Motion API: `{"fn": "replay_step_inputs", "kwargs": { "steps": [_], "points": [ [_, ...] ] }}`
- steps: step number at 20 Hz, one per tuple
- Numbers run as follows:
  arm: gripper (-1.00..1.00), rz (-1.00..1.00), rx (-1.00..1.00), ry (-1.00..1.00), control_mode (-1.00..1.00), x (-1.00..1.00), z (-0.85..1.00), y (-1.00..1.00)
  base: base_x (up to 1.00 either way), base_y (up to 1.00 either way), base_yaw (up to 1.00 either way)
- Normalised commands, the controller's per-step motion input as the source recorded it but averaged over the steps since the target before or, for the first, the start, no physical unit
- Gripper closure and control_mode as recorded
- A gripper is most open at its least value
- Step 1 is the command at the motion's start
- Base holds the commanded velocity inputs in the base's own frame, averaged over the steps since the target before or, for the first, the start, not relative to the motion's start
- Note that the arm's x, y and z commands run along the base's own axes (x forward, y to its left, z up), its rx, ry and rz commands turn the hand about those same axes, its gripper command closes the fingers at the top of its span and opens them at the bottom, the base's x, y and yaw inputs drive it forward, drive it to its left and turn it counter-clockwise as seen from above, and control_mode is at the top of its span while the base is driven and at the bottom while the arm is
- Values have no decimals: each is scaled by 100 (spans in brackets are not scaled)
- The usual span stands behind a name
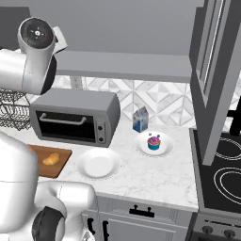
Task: From the different types of pastries on the counter, select a croissant and place it on the cutting board. Then retrieve a jar of jam from the cabinet and place it alongside the croissant on the cutting board.
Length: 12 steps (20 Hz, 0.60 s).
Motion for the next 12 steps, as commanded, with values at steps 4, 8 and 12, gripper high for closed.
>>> {"fn": "replay_step_inputs", "kwargs": {
  "steps": [4, 8, 12],
  "points": [
    [-100, 0, 0, 4, -100, 31, -24, -2, 0, 0, 0],
    [-100, -1, 12, 1, -100, 35, -12, 0, 0, 0, 0],
    [-100, -2, 17, 0, -100, 60, -22, 0, 0, 0, 0]
  ]
}}
